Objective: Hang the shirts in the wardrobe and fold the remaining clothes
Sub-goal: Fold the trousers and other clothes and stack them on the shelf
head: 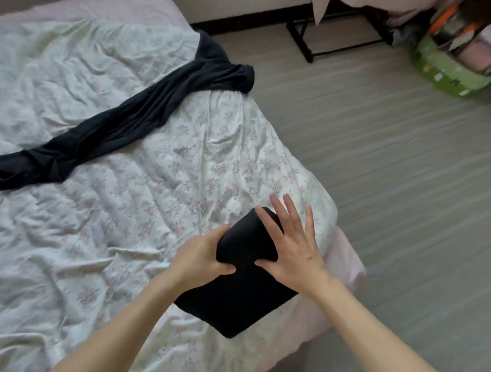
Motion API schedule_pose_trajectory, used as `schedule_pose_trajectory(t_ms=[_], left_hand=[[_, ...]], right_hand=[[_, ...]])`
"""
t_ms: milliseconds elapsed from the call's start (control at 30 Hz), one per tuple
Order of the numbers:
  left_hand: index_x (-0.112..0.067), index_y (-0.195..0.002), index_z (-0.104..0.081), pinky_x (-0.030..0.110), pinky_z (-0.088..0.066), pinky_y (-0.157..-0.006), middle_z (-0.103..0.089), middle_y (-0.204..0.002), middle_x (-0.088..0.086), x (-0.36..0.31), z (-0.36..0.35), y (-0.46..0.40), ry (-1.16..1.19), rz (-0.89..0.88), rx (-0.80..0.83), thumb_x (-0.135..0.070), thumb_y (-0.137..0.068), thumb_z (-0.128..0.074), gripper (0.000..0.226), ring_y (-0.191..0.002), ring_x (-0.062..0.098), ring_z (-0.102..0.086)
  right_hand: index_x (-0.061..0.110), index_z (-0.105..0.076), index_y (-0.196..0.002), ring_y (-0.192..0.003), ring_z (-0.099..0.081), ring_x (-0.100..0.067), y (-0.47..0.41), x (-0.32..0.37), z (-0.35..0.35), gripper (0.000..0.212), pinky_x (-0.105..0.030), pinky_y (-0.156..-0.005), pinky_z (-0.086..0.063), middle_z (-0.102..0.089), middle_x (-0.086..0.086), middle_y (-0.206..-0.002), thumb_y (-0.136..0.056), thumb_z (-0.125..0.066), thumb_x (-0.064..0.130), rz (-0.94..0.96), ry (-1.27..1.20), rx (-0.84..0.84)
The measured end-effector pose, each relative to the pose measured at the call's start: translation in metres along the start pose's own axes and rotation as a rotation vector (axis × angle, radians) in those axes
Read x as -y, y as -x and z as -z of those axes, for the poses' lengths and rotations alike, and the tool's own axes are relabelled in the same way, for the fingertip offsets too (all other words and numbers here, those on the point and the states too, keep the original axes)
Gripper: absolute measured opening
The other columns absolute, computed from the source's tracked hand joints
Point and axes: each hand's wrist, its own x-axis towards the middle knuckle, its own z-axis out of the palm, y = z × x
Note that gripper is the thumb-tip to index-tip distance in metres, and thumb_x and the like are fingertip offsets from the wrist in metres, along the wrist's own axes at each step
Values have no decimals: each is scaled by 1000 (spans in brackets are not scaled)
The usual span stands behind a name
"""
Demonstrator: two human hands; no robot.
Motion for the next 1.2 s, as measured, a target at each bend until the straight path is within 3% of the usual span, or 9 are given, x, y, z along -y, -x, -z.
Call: schedule_pose_trajectory(t_ms=[100, 200, 267, 367, 500, 633, 833, 1033, 1200], left_hand=[[-41, -119, -44, 29, -44, -65, -68, -91, -10, -33, 32, 16, -403, -197, -84, -33, -75, -68, 51, -86, 16, -62], [-35, -117, -46, 27, -31, -67, -66, -92, -8, -57, 55, 32, -672, -363, -171, -33, -78, -65, 43, -89, 17, -59], [-32, -112, -46, 26, -27, -70, -64, -90, -9, -70, 66, 46, -726, -443, -216, -35, -79, -63, 37, -89, 16, -58], [-29, -104, -51, 26, -29, -74, -64, -83, -11, -93, 81, 71, -724, -581, -333, -38, -76, -69, 34, -82, 12, -59], [-21, -78, -63, 28, -48, -61, -62, -58, -10, -123, 85, 108, -694, -766, -477, -34, -47, -90, 43, -55, 12, -61], [-18, -78, -66, 32, -49, -67, -66, -67, -8, -156, 69, 133, -616, -907, -524, -36, -53, -88, 38, -64, 17, -65], [-18, -97, -62, 32, -40, -85, -66, -92, -5, -209, 10, 153, -624, -1041, -261, -33, -65, -78, 38, -95, 22, -62], [-22, -108, -55, 28, -41, -73, -63, -102, -8, -255, -110, 200, -642, -1244, 70, -37, -78, -65, 34, -98, 17, -57], [-30, -119, -50, 26, -42, -76, -60, -111, -12, -270, -199, 259, -668, -1390, 379, -42, -80, -62, 43, -100, 15, -58]], right_hand=[[21, -44, -132, -141, -22, -32, -4, 14, 45, 95, -65, -104, -15, -37, -4, -148, -51, -81, 51, 196, 224, -19], [24, -40, -133, -139, -28, -17, 3, 30, 75, 81, -47, -113, -19, -44, 9, -137, -64, -74, 49, 112, 163, 130], [28, -42, -125, -123, -40, -11, 13, 42, 92, 62, -29, -99, -36, -48, 13, -122, -72, -69, 42, -61, -71, 194], [18, -53, -102, -86, -53, -15, 40, 63, 122, 31, -23, -68, -36, -52, 11, -91, -76, -68, 28, -172, -200, -44], [4, -63, -91, -72, -60, -24, 88, 95, 154, 20, -26, -62, -42, -62, -3, -83, -73, -73, 9, -211, -167, -387], [5, -63, -87, -63, -59, -25, 152, 121, 187, 17, -32, -57, -48, -62, -3, -79, -71, -71, 4, -352, -121, -619], [5, -60, -98, -77, -59, -29, 274, 132, 207, 23, -35, -67, -43, -63, -3, -90, -77, -68, 8, -724, -63, -732], [5, -58, -102, -83, -60, -30, 423, 152, 171, 27, -37, -70, -45, -61, -4, -95, -78, -69, 11, -1002, -47, -748], [14, -55, -105, -84, -53, -17, 538, 184, 137, 31, -22, -72, -39, -56, 8, -92, -79, -72, 18, -1295, -208, -801]])
